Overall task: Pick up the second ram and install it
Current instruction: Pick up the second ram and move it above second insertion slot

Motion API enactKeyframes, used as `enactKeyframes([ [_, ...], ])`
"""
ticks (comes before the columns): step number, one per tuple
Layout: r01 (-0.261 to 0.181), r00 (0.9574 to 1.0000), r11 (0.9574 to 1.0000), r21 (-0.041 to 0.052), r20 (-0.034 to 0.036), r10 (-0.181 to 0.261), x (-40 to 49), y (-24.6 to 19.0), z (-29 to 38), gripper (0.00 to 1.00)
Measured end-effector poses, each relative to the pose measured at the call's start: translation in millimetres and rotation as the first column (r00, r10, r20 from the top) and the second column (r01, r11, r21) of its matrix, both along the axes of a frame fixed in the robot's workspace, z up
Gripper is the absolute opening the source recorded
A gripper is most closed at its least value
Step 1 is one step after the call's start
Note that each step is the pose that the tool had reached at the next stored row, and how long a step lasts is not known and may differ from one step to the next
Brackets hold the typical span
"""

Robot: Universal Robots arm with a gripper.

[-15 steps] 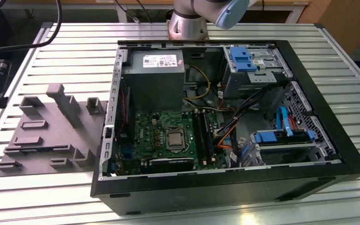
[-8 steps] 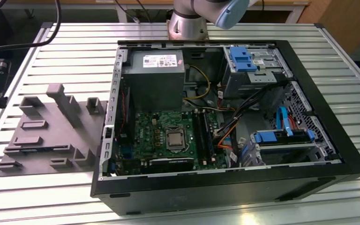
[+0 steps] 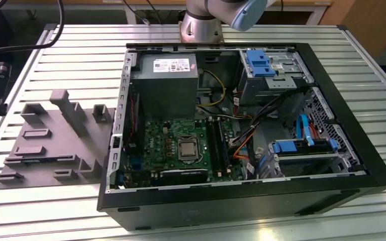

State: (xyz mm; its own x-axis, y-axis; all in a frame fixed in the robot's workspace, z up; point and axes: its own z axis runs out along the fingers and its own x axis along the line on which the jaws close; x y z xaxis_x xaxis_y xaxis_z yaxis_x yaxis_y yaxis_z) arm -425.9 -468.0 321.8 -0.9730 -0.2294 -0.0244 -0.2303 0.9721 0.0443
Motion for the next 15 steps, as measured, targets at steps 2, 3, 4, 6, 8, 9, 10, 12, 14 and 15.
enactKeyframes([
  [2, -0.013, 0.9999, 0.9999, 0.0000, 0.0000, 0.013, -0.1, 0.0, 0.0, 0.11],
  [3, -0.020, 0.9998, 0.9998, 0.0000, 0.0000, 0.020, -0.1, 0.0, 0.0, 0.11],
  [4, -0.027, 0.9996, 0.9996, 0.0000, 0.0001, 0.027, 0.0, 0.0, 0.0, 0.11],
  [6, -0.041, 0.9991, 0.9991, 0.0001, 0.0001, 0.041, 0.0, 0.0, -0.1, 0.11],
  [8, -0.058, 0.9983, 0.9983, 0.0001, 0.0001, 0.058, 0.0, 0.0, -0.1, 0.11],
  [9, -0.066, 0.9978, 0.9978, 0.0001, 0.0001, 0.066, 0.0, 0.0, -0.1, 0.11],
  [10, -0.074, 0.9973, 0.9973, 0.0000, 0.0001, 0.074, 0.0, 0.0, -0.1, 0.11],
  [12, -0.090, 0.9960, 0.9960, 0.0001, 0.0001, 0.090, 0.0, 0.0, -0.1, 0.11],
  [14, -0.106, 0.9944, 0.9944, 0.0001, 0.0001, 0.106, 0.0, 0.0, -0.1, 0.11],
  [15, -0.115, 0.9934, 0.9934, 0.0001, 0.0001, 0.115, 0.0, 0.0, -0.2, 0.11],
])
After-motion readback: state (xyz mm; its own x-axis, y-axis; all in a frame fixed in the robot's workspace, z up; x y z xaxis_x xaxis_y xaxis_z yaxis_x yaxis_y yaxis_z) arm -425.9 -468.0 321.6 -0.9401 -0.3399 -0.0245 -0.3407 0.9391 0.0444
